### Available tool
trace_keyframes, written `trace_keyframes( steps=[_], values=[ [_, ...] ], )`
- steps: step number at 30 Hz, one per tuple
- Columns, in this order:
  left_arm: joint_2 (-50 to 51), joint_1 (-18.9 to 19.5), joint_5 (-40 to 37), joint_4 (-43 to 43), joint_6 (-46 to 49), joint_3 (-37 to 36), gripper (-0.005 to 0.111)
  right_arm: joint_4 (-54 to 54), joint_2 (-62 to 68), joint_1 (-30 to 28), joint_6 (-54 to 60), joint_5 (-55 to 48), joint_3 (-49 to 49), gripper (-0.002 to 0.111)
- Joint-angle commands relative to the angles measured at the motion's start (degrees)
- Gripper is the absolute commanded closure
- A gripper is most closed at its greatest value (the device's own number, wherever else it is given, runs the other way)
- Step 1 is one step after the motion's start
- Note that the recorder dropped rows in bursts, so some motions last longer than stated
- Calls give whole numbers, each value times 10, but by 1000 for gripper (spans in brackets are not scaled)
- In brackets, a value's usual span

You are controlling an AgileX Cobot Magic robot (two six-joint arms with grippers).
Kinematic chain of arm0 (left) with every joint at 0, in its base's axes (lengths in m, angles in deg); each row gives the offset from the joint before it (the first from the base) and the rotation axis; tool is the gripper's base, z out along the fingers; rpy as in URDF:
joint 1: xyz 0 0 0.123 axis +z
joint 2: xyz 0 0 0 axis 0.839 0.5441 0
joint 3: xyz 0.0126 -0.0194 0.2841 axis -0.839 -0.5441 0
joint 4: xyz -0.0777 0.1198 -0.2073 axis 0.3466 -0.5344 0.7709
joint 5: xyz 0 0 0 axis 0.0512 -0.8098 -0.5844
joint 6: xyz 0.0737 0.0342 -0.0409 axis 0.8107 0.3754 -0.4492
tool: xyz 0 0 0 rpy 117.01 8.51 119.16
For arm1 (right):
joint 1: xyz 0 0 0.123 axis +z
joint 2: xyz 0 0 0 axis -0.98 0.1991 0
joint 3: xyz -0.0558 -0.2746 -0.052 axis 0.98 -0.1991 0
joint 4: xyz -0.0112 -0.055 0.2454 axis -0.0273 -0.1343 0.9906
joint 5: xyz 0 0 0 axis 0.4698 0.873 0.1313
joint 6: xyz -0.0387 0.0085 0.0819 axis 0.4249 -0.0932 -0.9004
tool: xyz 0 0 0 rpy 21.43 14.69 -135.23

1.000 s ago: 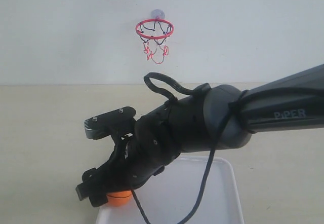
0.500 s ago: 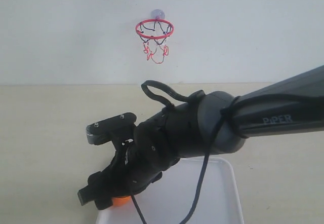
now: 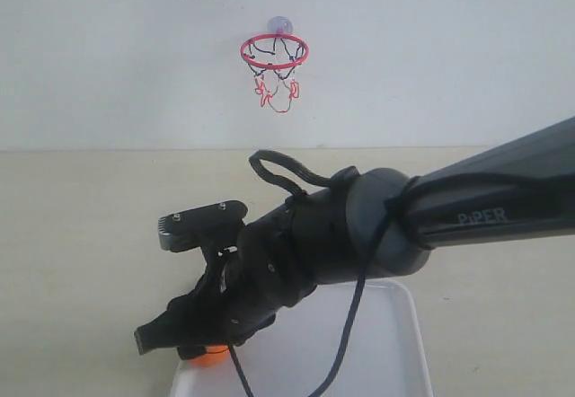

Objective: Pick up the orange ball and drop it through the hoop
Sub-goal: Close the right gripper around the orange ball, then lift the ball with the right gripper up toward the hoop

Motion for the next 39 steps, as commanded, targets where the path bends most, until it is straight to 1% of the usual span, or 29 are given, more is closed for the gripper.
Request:
trace_keyframes(
  steps=[1, 6, 9, 12, 13, 15, 17, 19, 20, 21, 24, 27, 29, 31, 34, 36, 39],
  values=[
    [-2, 2, 2, 1, 2, -1, 103, -50, -34, 0, 27, -14, 3, 107],
    [-2, 2, 2, 1, 2, -1, 103, -150, -121, 0, 19, -134, 3, 109],
    [-2, 2, 2, 1, 2, -1, 103, -261, -172, -6, -57, -201, -9, 109],
    [-2, 2, 2, 1, 2, -1, 103, -361, -226, -30, -149, -220, -41, 109],
    [-2, 2, 2, 1, 2, -1, 103, -382, -244, -44, -170, -220, -56, 109],
    [-2, 2, 2, 1, 2, -1, 103, -389, -277, -78, -178, -205, -85, 109],
    [-2, 2, 2, 1, 2, -1, 103, -389, -308, -126, -178, -169, -123, 109],
    [-2, 2, 2, 1, 2, -1, 103, -385, -336, -188, -178, -90, -161, 109],
    [-2, 2, 2, 1, 2, -1, 103, -378, -345, -214, -178, -37, -174, 109],
    [-2, 2, 2, 1, 2, -1, 103, -366, -346, -253, -178, 17, -189, 109],
    [-2, 2, 2, 1, 2, -1, 103, -353, -328, -323, -178, 154, -198, 109],
    [-2, 2, 2, 1, 2, -1, 103, -347, -283, -371, -195, 255, -183, 109],
    [-2, 2, 2, 1, 2, -1, 103, -346, -241, -393, -246, 298, -155, 109],
    [-2, 2, 2, 1, 2, -1, 103, -371, -184, -406, -332, 357, -113, 109],
    [-2, 2, 2, 1, 2, -1, 103, -521, -97, -407, -497, 461, -22, 109],
    [-2, 2, 2, 1, 2, -1, 103, -635, -30, -407, -625, 544, 71, 109],
    [-2, 2, 2, 1, 2, -1, 103, -710, 54, -407, -713, 572, 225, 109]
  ],
)
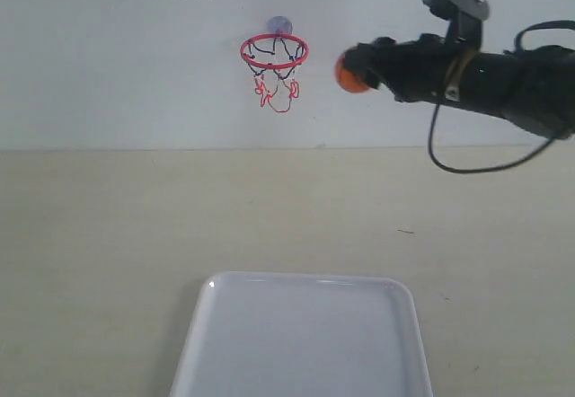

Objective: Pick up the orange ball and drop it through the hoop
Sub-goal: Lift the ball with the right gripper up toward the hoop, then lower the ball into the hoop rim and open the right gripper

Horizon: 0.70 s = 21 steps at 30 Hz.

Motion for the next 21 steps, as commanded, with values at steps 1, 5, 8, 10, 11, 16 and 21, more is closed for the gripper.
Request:
trace_keyframes(
  steps=[1, 5, 8, 10, 11, 16, 21],
  values=[
    [-2, 2, 2, 1, 2, -1, 103, -138, 108, -1, -153, 72, 201, 109],
    [-2, 2, 2, 1, 2, -1, 103, -249, 172, -1, -199, 72, 349, 109],
    [-2, 2, 2, 1, 2, -1, 103, -315, 198, 0, -225, 70, 419, 109],
    [-2, 2, 2, 1, 2, -1, 103, -329, 210, 3, -214, 57, 450, 109],
    [-2, 2, 2, 1, 2, -1, 103, -333, 215, 5, -204, 42, 460, 109],
    [-2, 2, 2, 1, 2, -1, 103, -334, 244, 18, -142, 17, 502, 109],
    [-2, 2, 2, 1, 2, -1, 103, -334, 268, 28, -137, 3, 543, 109]
  ],
)
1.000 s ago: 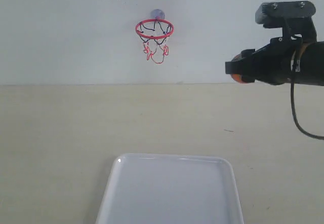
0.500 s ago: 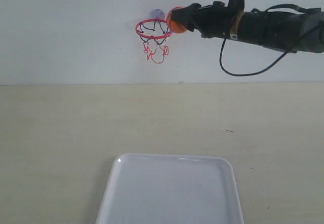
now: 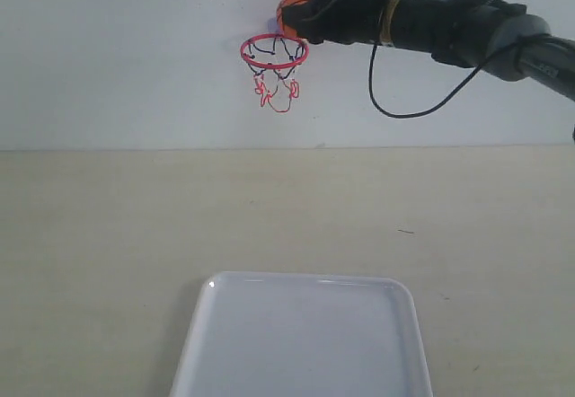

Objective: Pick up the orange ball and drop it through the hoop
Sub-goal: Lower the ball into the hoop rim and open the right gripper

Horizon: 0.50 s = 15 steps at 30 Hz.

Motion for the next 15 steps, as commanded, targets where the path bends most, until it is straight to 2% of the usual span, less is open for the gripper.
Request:
trace_keyframes(
  steps=[1, 15],
  values=[
    [-2, 2, 2, 1, 2, -1, 103, 0, 21, 9, 8, -9, 40, 109],
    [-2, 2, 2, 1, 2, -1, 103, 18, 74, 18, 9, -35, 96, 109]
  ],
)
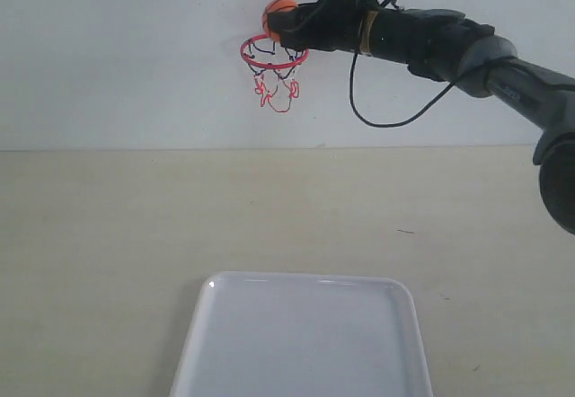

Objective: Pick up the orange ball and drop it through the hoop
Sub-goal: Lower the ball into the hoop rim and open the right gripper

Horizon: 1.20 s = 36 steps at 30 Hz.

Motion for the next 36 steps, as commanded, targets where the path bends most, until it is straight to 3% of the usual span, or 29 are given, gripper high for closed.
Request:
trace_keyframes(
  steps=[1, 17, 28, 36],
  values=[
    [-2, 2, 2, 1, 2, -1, 103, 15, 7, 0, 4, -12, 7, 109],
    [-2, 2, 2, 1, 2, -1, 103, 17, 9, 0, 4, -34, 7, 105],
    [-2, 2, 2, 1, 2, -1, 103, 51, 9, 12, 4, -64, 7, 47],
    [-2, 2, 2, 1, 2, -1, 103, 51, 9, 24, 4, -94, 7, 42]
  ],
)
